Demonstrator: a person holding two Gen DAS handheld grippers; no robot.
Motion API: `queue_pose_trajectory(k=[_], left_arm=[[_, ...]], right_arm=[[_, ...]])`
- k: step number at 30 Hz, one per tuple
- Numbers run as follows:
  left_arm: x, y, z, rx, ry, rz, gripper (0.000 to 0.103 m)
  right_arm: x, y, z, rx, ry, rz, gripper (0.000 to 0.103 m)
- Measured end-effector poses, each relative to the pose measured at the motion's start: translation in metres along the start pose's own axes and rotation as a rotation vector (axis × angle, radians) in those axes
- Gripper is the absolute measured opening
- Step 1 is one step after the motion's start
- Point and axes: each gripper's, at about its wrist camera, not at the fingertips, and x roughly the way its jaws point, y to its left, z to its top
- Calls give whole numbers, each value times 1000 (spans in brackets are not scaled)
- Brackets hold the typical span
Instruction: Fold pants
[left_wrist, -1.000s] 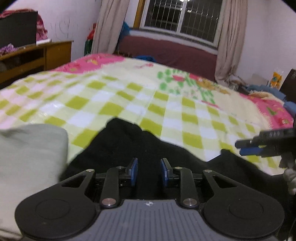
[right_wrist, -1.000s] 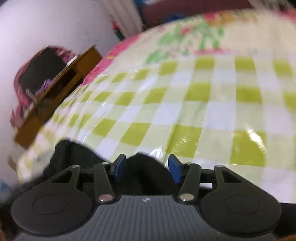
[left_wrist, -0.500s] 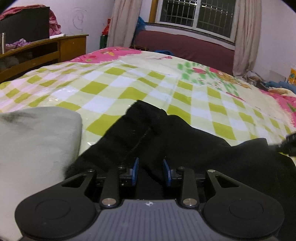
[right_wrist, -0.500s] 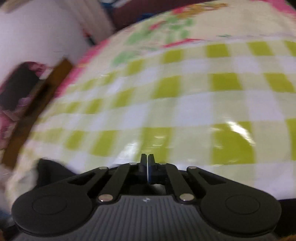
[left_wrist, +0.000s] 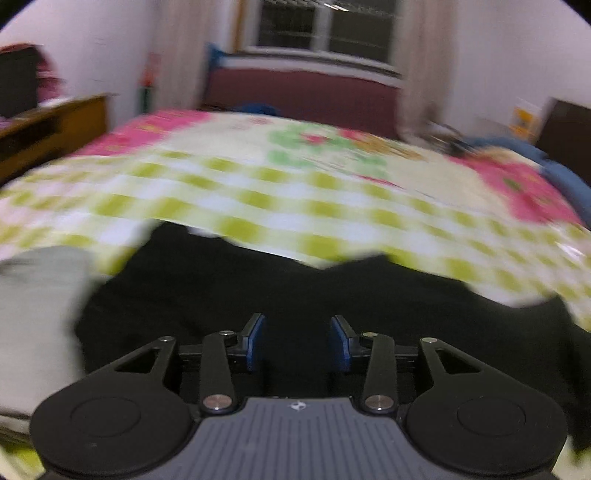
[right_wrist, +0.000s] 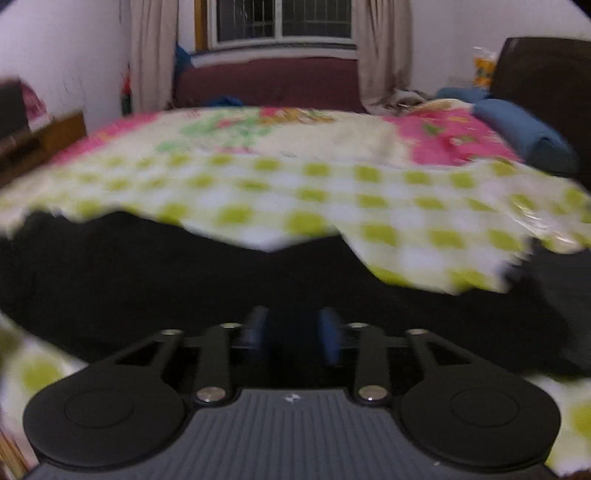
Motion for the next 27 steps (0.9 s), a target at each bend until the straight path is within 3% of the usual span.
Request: queue_pose_trajectory(k=[2, 5, 8, 11, 15, 16, 18, 22, 27], left_arm=[[2, -31, -3, 47, 42, -79, 53], [-4, -81, -7, 149, 61, -168, 53], [-7, -118, -7, 201, 108, -266, 53], [-5, -152, -10, 242, 177, -376, 55], [2, -193, -18, 301, 219, -412, 56], [2, -199, -18, 311, 223, -416, 56], [-2, -207, -18, 340, 216, -411, 56], [-10, -207, -13, 391, 187, -386, 58], [4, -215, -11, 418, 185, -382, 62]], right_arm=[[-1, -15, -14, 95, 53, 36, 43], [7, -40, -28, 321, 92, 185, 44], [20, -37, -32, 411, 123, 289, 46], [23, -33, -35, 425, 101, 320, 57], [41, -42, -43, 495, 98, 319, 59], [47, -44, -46, 517, 112, 322, 55], [50, -51, -51, 567, 119, 360, 11], [35, -90, -58, 798, 56, 537, 6], [7, -142, -40, 955, -70, 624, 6]])
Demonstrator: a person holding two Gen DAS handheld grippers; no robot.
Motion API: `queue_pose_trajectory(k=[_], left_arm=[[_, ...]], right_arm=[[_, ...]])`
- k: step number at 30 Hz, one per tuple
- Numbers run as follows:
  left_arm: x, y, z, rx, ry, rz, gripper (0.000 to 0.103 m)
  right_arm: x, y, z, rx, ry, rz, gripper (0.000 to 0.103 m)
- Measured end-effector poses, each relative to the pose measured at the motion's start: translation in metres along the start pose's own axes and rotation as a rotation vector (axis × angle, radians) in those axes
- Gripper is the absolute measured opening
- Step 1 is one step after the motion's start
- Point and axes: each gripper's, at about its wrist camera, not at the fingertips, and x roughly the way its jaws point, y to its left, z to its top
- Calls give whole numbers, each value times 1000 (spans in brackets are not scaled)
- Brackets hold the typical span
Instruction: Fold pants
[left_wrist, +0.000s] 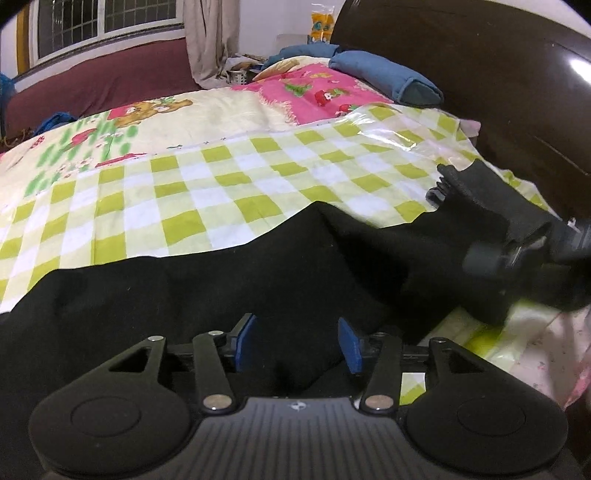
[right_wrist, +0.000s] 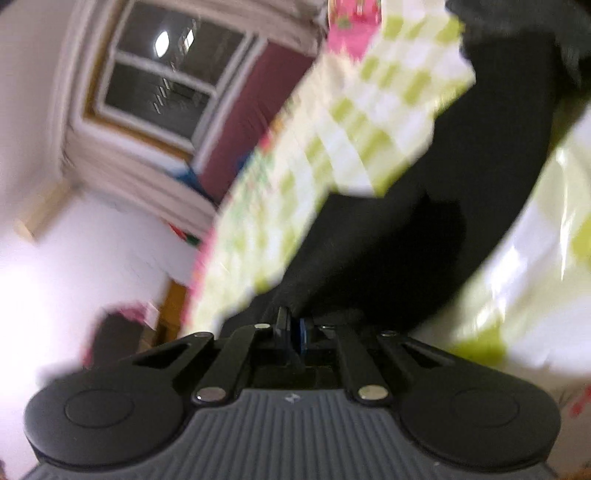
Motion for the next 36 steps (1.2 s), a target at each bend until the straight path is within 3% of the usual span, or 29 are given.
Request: queue_pose_trajectory(k=[6, 10, 11, 13, 14, 15, 18, 21, 24, 27, 32, 36], left_arm=[[36, -12, 7, 32, 56, -40, 62], [63, -29, 12, 91, 86, -42, 62], [67, -32, 13, 100, 91, -42, 62], [71, -38, 12, 123, 95, -36, 62], [72, -41, 11, 134, 95, -35, 62], [74, -43, 9, 146, 98, -35, 62], [77, -49, 4, 181, 107, -29, 63], [77, -53, 1, 209, 103, -32, 63], [77, -57, -2, 227, 101, -40, 64], [77, -57, -3, 226, 101, -45, 68], [76, -55, -4, 214, 101, -50, 69], [76, -55, -5, 202, 100, -52, 69]], right_arm=[[-41, -3, 65, 168, -179, 7, 7], [-45, -26, 109, 270, -344, -78, 23], [-39, -31, 118, 257, -360, -111, 31], [-31, -41, 131, 223, -384, -198, 35], [-27, -46, 134, 212, -382, -228, 43], [-22, -52, 134, 217, -374, -236, 50], [-22, -64, 118, 211, -338, -219, 51], [-27, -67, 94, 126, -310, -292, 59], [-29, -75, 74, 94, -286, -360, 59], [-35, -75, 65, 63, -318, -364, 57], [-29, -42, 58, -209, -327, -507, 56], [-24, -29, 56, -294, -379, -558, 56]])
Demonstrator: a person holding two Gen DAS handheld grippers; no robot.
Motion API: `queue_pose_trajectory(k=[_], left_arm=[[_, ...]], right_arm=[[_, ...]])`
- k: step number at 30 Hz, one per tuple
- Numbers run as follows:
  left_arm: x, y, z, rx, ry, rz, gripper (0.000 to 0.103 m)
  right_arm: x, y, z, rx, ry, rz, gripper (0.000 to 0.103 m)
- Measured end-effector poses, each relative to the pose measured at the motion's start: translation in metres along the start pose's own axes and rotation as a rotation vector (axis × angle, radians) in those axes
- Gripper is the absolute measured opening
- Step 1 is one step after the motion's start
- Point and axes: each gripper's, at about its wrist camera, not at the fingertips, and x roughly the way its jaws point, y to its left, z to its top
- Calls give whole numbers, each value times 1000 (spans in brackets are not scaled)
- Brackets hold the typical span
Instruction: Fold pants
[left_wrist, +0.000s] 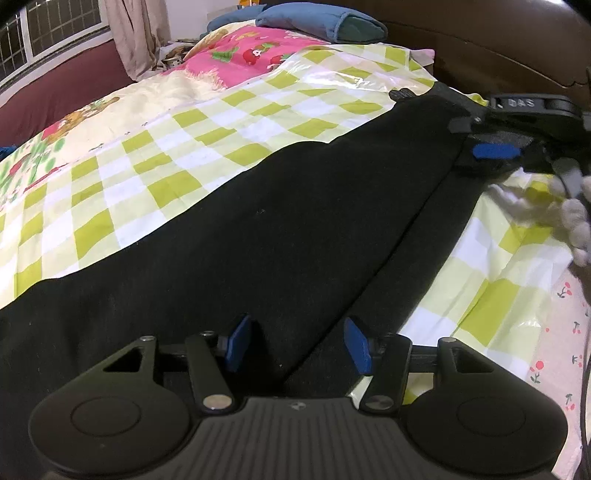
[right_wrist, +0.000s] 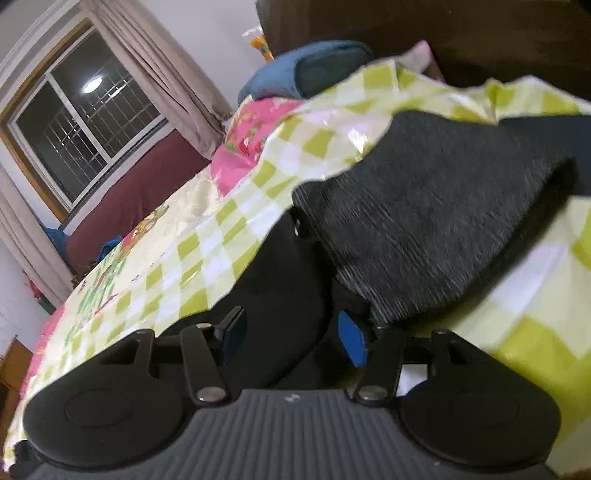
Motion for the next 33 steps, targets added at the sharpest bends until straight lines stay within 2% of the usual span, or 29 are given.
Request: queue_pose_trajectory(k=[4, 8, 10, 11, 12, 13, 15, 17, 20, 23, 26, 29, 31, 33], left_arm=[[-2, 1, -2, -5, 1, -6, 69], [-5, 4, -4, -23, -1, -19, 70], [-2, 4, -5, -25, 4, -19, 71], [0, 3, -5, -21, 7, -15, 71], [1, 2, -5, -18, 8, -11, 71], [1, 1, -5, -15, 9, -8, 71], [-1, 0, -4, -7, 8, -6, 71], [-3, 1, -2, 1, 4, -5, 71], [-7, 4, 1, -9, -7, -7, 71], [-14, 7, 3, -22, -28, -13, 71], [-17, 8, 3, -29, -34, -18, 72], [-16, 7, -1, -25, -17, -10, 73], [-14, 7, -6, -29, 0, -18, 73], [-10, 6, -10, -28, 19, -18, 73]], right_arm=[[22, 4, 9, -2, -13, -28, 54], [19, -3, 18, 75, -10, 0, 51], [19, -4, 19, 38, -22, -31, 43], [23, -5, 20, 27, -7, -45, 32], [28, -7, 21, 31, 17, -48, 16], [33, -10, 24, 58, 47, -40, 5], [36, -18, 33, 160, 87, 18, 5], [23, -22, 46, 220, 61, 88, 5], [-8, -20, 60, 249, 15, 177, 5], [-34, -18, 63, 266, 7, 231, 5], [-38, -19, 55, 229, 17, 193, 5], [-24, -46, 40, 324, 76, 122, 5], [-14, -56, 28, 301, 102, 46, 5], [-7, -62, 21, 311, 125, 25, 5]])
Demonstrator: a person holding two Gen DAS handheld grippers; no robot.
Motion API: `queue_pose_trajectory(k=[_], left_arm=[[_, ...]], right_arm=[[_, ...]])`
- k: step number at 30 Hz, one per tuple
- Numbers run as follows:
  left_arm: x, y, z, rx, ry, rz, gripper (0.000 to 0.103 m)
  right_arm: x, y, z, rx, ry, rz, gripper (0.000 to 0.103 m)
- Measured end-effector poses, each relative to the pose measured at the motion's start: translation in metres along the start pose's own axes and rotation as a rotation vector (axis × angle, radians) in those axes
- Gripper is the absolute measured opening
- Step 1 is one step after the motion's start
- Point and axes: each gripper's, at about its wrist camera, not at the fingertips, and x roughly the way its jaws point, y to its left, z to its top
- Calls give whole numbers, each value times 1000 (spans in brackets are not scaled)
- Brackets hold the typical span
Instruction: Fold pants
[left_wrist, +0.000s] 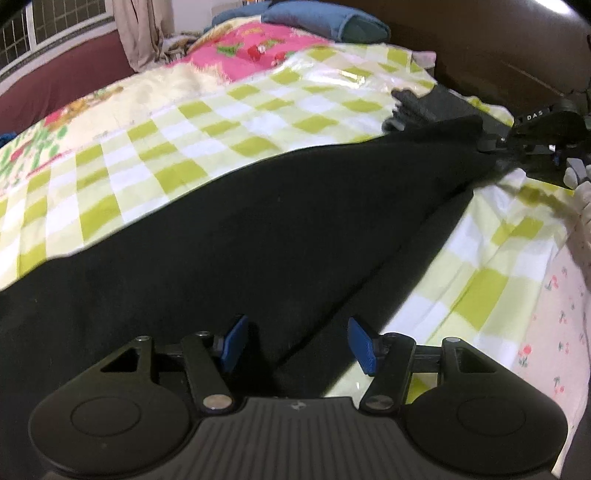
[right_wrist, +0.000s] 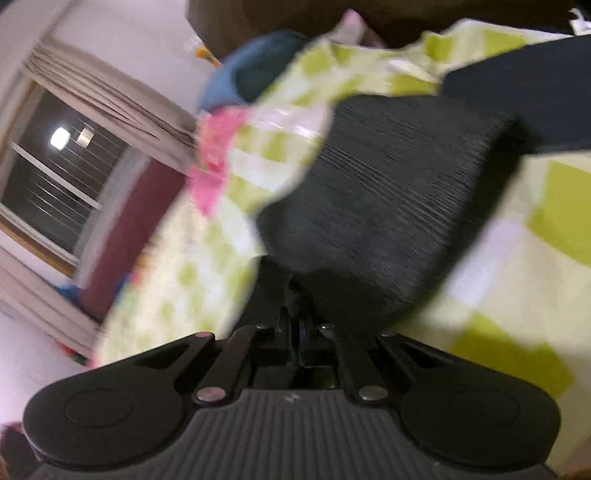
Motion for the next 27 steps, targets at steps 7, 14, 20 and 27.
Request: queue_pose_trajectory(k=[7, 14, 20, 27], left_arm=[[1, 0, -1, 12, -14, 29, 73], [-4, 1, -10, 53, -30, 49, 74], [-15, -1, -1, 64, -106, 66, 74], [-21, -31, -3, 179, -264, 146, 82]], right_arm=[[2, 1, 4, 34, 6, 60, 23], [11, 39, 7, -24, 29, 91, 6], [-11, 106, 30, -44, -8, 282, 5], [-30, 171, 44, -114, -22, 367, 5]])
